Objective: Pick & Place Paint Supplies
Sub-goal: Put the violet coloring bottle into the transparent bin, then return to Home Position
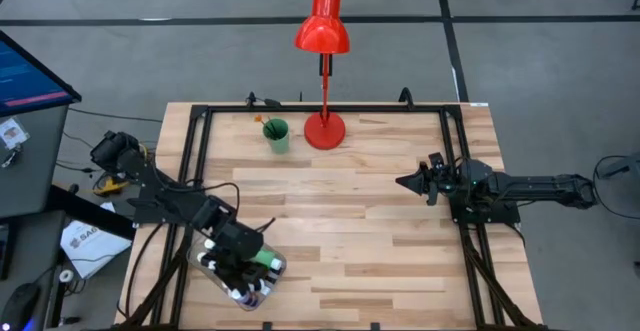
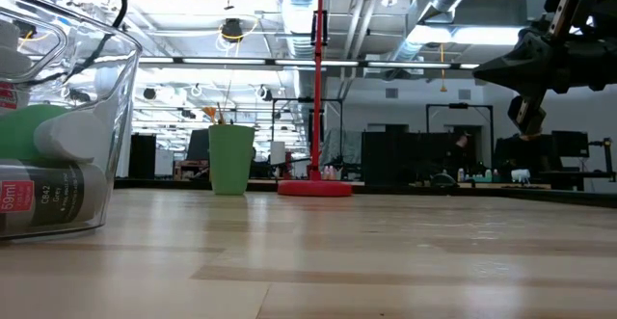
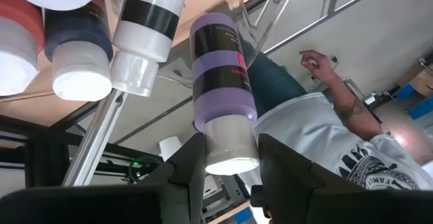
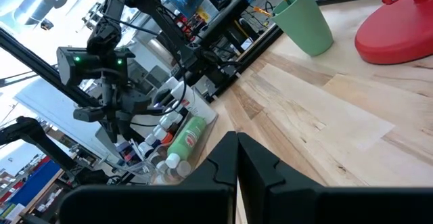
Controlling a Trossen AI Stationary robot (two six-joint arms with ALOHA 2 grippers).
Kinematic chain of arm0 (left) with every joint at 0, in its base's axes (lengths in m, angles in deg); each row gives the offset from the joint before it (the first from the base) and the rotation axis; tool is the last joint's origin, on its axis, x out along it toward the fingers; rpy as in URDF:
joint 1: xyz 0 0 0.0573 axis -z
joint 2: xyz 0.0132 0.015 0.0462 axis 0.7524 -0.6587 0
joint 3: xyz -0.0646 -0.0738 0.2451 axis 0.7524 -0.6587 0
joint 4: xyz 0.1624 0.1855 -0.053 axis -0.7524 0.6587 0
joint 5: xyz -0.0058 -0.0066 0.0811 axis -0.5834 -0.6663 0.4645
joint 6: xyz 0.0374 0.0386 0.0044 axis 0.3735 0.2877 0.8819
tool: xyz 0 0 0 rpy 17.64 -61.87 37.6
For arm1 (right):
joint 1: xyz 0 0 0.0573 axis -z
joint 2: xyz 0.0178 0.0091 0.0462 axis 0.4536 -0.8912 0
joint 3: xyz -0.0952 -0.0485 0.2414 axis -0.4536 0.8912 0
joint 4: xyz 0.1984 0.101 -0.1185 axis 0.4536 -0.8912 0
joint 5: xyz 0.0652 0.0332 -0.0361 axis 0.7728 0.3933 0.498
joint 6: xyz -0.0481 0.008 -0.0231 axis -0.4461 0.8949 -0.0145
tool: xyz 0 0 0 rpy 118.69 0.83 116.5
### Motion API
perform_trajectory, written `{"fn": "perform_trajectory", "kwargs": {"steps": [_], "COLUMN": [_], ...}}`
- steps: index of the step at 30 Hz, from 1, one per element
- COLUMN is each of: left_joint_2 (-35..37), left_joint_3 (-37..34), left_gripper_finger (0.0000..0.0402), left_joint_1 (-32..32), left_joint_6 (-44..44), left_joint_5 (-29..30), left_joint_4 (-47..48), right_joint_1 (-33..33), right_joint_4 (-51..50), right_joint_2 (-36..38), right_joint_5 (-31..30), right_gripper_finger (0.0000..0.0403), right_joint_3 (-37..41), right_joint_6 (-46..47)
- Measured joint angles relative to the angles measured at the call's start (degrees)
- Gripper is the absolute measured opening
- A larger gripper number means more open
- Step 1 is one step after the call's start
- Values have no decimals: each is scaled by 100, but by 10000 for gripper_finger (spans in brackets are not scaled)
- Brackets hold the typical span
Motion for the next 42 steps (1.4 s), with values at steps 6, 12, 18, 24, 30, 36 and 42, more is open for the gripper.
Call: {"fn": "perform_trajectory", "kwargs": {"steps": [6,12,18,24,30,36,42], "left_joint_2": [4,4,6,39,556,1746,3180], "left_joint_3": [0,0,0,0,0,0,2], "left_gripper_finger": [107,136,174,184,178,127,14], "left_joint_1": [-46,-46,-33,-32,-151,-297,-382], "left_joint_6": [5,140,140,218,636,1364,4419], "left_joint_5": [44,73,46,-216,-184,1159,2852], "left_joint_4": [0,-35,-39,-51,-504,-994,-1357], "right_joint_1": [-1,-1,0,1,0,-1,-1], "right_joint_4": [-10,-2,-1,0,-6,0,2], "right_joint_2": [-2,0,0,-1,-2,0,-1], "right_joint_5": [-1,1,0,-1,0,1,1], "right_gripper_finger": [0,0,0,0,0,0,0], "right_joint_3": [0,2,1,0,0,0,0], "right_joint_6": [0,0,0,0,0,0,0]}}
